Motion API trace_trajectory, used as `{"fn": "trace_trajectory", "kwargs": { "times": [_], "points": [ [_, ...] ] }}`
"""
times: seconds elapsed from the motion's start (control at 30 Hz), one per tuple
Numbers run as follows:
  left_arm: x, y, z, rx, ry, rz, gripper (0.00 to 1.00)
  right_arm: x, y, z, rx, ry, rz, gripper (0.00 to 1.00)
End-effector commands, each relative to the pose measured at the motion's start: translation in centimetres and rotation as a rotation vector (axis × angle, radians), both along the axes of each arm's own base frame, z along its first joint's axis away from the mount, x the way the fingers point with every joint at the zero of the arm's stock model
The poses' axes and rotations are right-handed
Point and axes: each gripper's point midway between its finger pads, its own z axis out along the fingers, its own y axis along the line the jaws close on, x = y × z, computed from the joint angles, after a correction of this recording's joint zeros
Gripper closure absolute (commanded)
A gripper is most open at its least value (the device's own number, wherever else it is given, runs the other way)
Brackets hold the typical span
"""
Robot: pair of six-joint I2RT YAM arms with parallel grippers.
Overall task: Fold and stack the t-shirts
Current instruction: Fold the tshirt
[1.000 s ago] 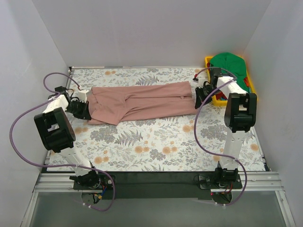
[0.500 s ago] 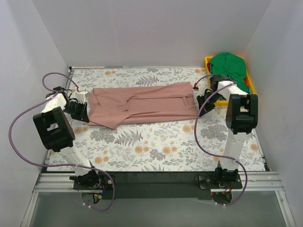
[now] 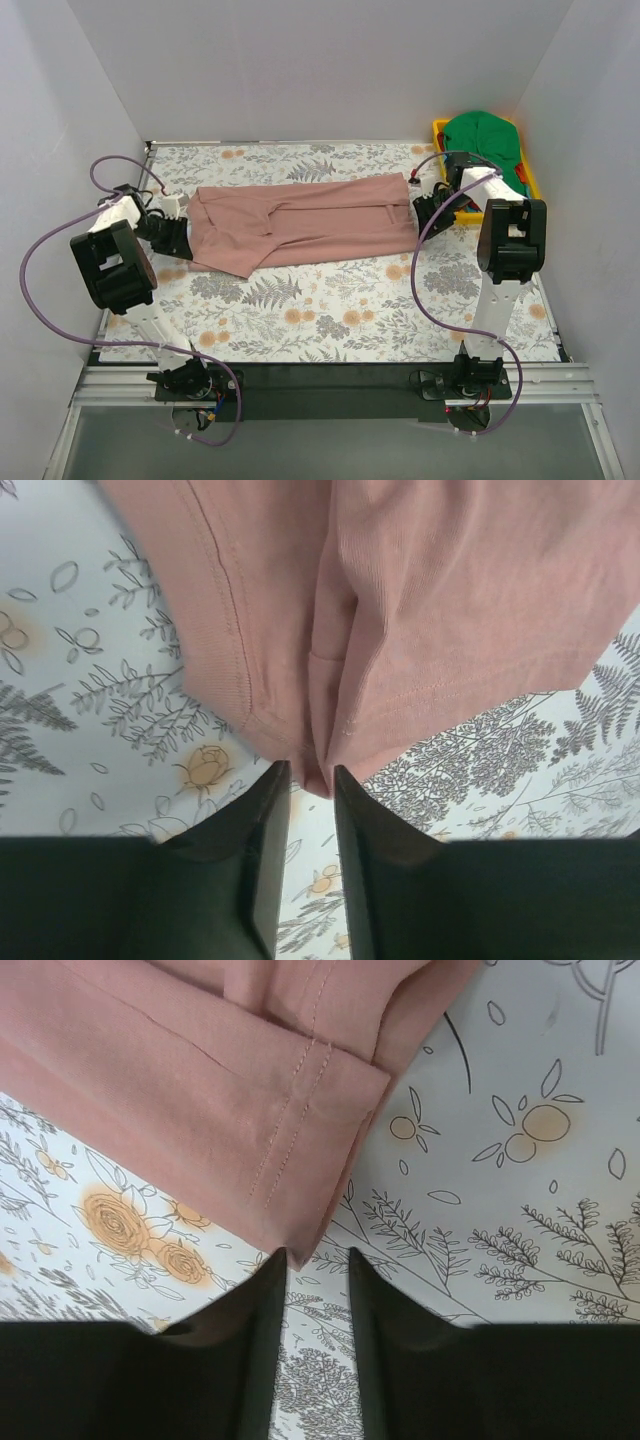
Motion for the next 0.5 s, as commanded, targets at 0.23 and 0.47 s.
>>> {"fn": "trace_trajectory", "kwargs": {
  "times": [0.23, 0.47],
  "points": [
    [5.1, -0.9, 7.9, -0.062, -0.221, -0.008, 0.54, 3.9, 1.5, 7.6, 0.032, -0.243, 0.108, 0.53],
    [8.5, -5.7, 6.8, -0.060, -0.251, -0.050, 0.44, 6.2, 5.2, 5.8, -0.050, -0.289, 0.248, 0.49]
  ]
}}
